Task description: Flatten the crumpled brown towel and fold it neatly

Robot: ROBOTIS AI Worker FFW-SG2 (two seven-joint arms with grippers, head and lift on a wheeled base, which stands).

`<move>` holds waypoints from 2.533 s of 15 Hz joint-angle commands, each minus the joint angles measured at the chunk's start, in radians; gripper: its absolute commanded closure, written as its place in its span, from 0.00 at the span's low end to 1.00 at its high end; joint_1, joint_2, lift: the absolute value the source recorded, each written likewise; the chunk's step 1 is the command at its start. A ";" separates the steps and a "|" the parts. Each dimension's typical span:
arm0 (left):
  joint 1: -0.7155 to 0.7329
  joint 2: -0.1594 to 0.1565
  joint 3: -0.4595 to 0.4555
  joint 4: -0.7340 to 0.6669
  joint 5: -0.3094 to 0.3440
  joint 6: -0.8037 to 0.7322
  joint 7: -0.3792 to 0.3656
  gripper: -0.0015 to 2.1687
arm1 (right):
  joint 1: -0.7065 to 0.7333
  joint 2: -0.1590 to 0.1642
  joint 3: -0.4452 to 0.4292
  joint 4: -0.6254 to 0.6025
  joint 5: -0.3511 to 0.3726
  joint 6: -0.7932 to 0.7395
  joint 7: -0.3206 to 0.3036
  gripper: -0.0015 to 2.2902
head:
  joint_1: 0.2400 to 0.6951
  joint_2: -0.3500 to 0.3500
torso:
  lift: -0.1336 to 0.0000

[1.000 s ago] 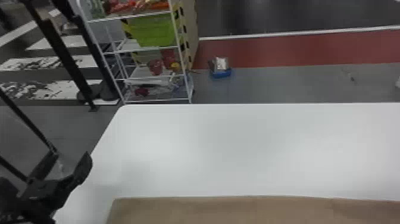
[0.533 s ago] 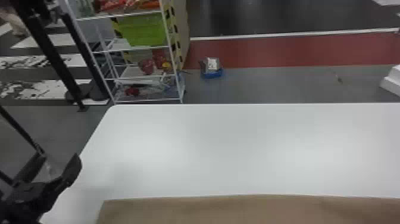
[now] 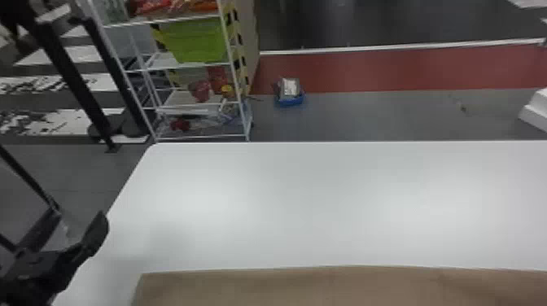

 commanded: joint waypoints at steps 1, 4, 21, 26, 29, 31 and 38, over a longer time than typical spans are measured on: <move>0.000 -0.003 0.002 0.002 0.001 -0.003 0.000 0.02 | -0.006 0.000 0.013 0.012 0.003 -0.001 0.005 0.23 | 1.00 0.73 | 0.07; 0.000 -0.003 0.002 0.003 0.001 -0.006 -0.005 0.02 | -0.016 -0.002 0.036 0.032 0.017 -0.001 0.005 0.30 | 1.00 0.74 | 0.07; 0.000 -0.003 0.022 0.017 0.002 -0.024 -0.029 0.02 | -0.055 -0.005 0.086 0.059 0.023 0.023 0.005 0.41 | 1.00 0.76 | 0.07; 0.002 -0.003 0.028 0.019 0.002 -0.027 -0.034 0.03 | -0.075 -0.009 0.094 0.061 -0.005 0.027 0.005 0.46 | 1.00 0.77 | 0.07; 0.002 -0.003 0.029 0.020 0.002 -0.034 -0.035 0.03 | -0.075 -0.009 0.094 0.059 -0.005 0.020 0.005 0.46 | 1.00 0.78 | 0.07; 0.005 -0.003 0.037 0.014 0.002 -0.034 -0.035 0.03 | -0.075 -0.012 0.082 0.050 -0.047 0.023 0.005 0.46 | 1.00 0.79 | 0.07; 0.008 -0.003 0.060 0.008 0.011 -0.034 -0.037 0.03 | -0.012 -0.031 0.063 0.018 -0.001 -0.001 0.005 0.46 | 1.00 0.83 | 0.07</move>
